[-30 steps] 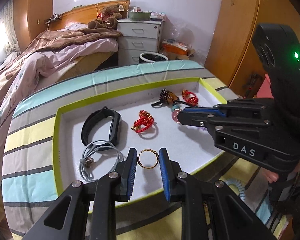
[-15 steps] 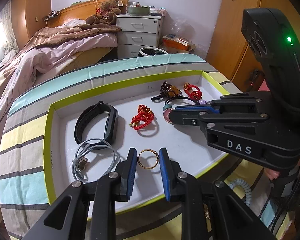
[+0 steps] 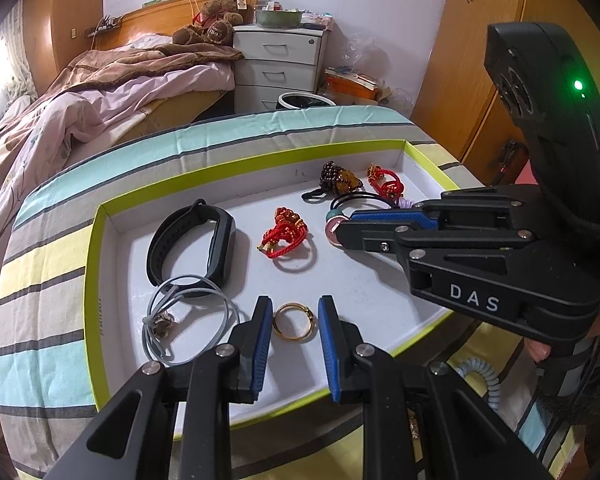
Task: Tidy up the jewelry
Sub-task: 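Lower the gold ring into the box with the left gripper while the right drops the hair band there, then grasp the light-blue coil with the right gripper while the left grasps the gold chain bracelet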
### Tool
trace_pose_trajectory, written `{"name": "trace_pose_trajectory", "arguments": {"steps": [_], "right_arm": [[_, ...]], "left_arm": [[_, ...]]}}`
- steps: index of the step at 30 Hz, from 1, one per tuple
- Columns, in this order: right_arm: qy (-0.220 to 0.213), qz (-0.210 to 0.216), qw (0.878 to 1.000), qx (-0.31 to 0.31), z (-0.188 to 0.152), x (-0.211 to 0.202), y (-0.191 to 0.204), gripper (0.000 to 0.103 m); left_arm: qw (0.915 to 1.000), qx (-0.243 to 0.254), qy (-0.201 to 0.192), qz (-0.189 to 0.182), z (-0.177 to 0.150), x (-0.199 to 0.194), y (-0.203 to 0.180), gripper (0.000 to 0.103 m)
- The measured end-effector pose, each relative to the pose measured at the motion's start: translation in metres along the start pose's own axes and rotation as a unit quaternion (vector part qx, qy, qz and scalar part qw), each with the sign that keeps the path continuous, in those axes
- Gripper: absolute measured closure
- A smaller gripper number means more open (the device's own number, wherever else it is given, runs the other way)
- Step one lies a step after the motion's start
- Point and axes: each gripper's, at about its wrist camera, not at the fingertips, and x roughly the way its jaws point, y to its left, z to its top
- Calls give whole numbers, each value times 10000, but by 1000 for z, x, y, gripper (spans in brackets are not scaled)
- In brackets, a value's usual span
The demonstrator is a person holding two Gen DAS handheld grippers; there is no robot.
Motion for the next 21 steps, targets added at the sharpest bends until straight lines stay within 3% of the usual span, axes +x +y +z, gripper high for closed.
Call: {"name": "trace_pose_trajectory", "arguments": {"steps": [5,11,16,21], "right_arm": [[-73,-23,10000,11,-1,-5,0,88],[-211,-52,9998,51,-2,-16,1,85],[-377,0,9992,163,-8,-34,1,66],[-576,-44,9981,193,-25,-61,5,66]], "left_arm": [[10000,15,-24,-25,0,-3,-2,79],[9999,-57,-159,-28,-1,-14,-2,67],[9995,-138,-292,-30,-6,-32,-4,64],[9986,-235,-465,-128,-19,-54,-4,55]]}}
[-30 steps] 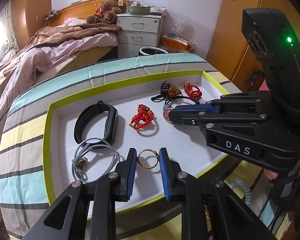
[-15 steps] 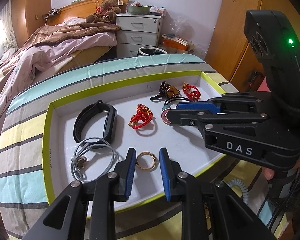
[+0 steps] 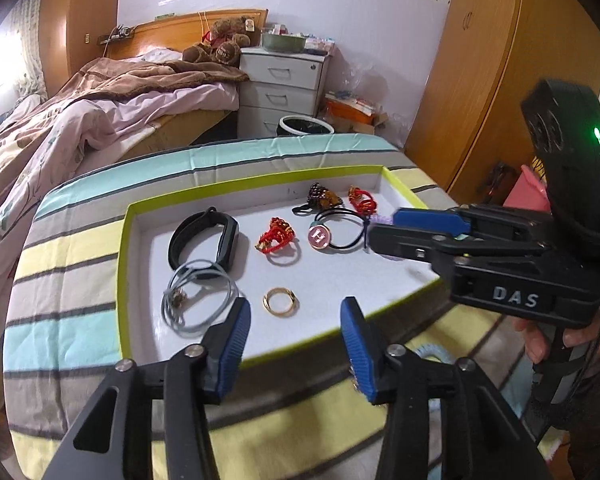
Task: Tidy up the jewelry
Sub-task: 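Grasp the light-blue coil with the right gripper while the left grasps the gold chain bracelet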
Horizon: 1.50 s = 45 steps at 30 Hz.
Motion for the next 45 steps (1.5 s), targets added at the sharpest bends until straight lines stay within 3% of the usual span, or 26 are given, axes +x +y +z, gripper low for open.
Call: {"name": "trace_pose_trajectory", "arguments": {"steps": [5,14,22,27,29,31,33,45], "right_arm": [[-142,25,9998,126,-26,-30,0,66],[330,-209,9990,223,-83,-38,-1,66],[572,-210,9980,153,-99,-29,6,66],[573,-447,9974,12,-102,-26,14,66],[568,-538,9969,-39,-103,-26,16,69],[569,-638,9963,-56,-103,-27,15,88],[568,-574,9967,-14,-104,-28,12,91],[181,-691,9969,331,-107,-55,-12,93]], "left_arm": [[9996,-246,-61,-104,-14,-18,4,55],[9990,-425,-87,-128,-44,-39,2,55],[9981,-615,33,-84,-59,-47,4,55],[9977,-651,110,-145,-62,-46,-1,55],[9976,-653,166,-179,-62,-44,-4,55],[9975,-654,176,-180,-62,-43,-7,55],[9974,-650,220,-202,-61,-39,-12,55],[9980,-436,394,-217,-46,-2,-50,54]]}}
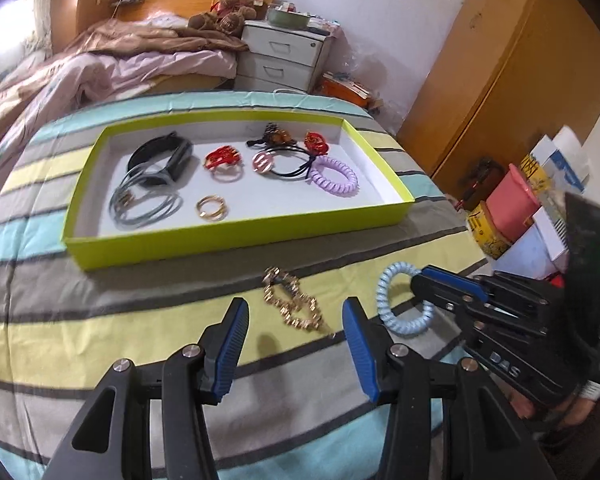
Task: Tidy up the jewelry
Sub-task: 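Grasp the light-blue coil with the right gripper while the left grasps the gold chain bracelet, then carry the gold bracelet with the left gripper over the box while the right carries the blue coil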
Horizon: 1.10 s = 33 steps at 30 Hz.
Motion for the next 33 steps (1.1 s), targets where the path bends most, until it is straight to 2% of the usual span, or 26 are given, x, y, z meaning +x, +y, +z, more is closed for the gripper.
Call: {"name": "trace_pose_trajectory", "arguments": {"steps": [3,6,12,28,31,33], "right_arm": [[-37,-20,10000,47,-1,-4,-5,93],[-76,-41,9999,118,-3,-7,-9,93],[-178,2,9997,137,-2,-12,-12,93],[-265,119,9994,196,3,-11,-11,93],[-255,118,9994,204,3,-10,-11,93],[-250,126,9994,210,2,-10,-11,93]], "left_arm": [[9999,-49,121,29,5,14,-6,54],[9996,63,153,237,6,22,-13,54],[9936,380,286,1024,6,34,-16,54],[9925,365,261,1136,7,38,-9,55],[9933,337,207,1090,6,36,-7,64],[9936,334,182,1063,5,35,-6,76]]}}
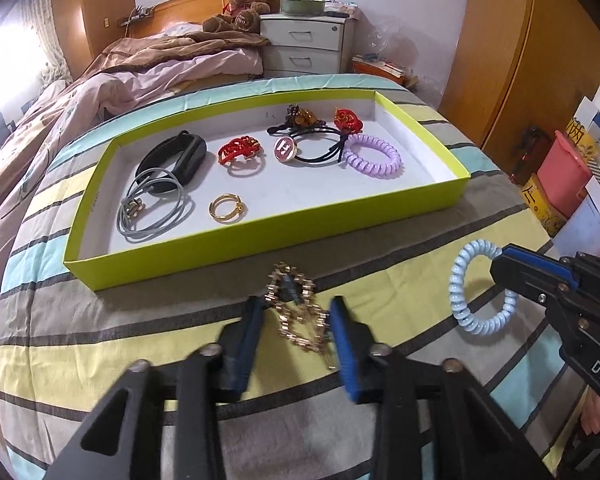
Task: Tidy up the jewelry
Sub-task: 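Carry the gold bracelet with the left gripper over the box while the right carries the blue coil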
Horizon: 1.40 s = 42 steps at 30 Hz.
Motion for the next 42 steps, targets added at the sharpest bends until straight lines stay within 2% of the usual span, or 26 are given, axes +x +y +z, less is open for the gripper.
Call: {"name": "trace_pose_trajectory", "arguments": {"steps": [18,42], "right_arm": [[-50,-82,9999,67,-1,-4,1,93],[-282,-98,9995,55,15,-19,29,93]], "left_arm": [[9997,-47,-219,-124,-6,-18,7,76],[9967,-94,-783,-206,3,-68,37,76]]}}
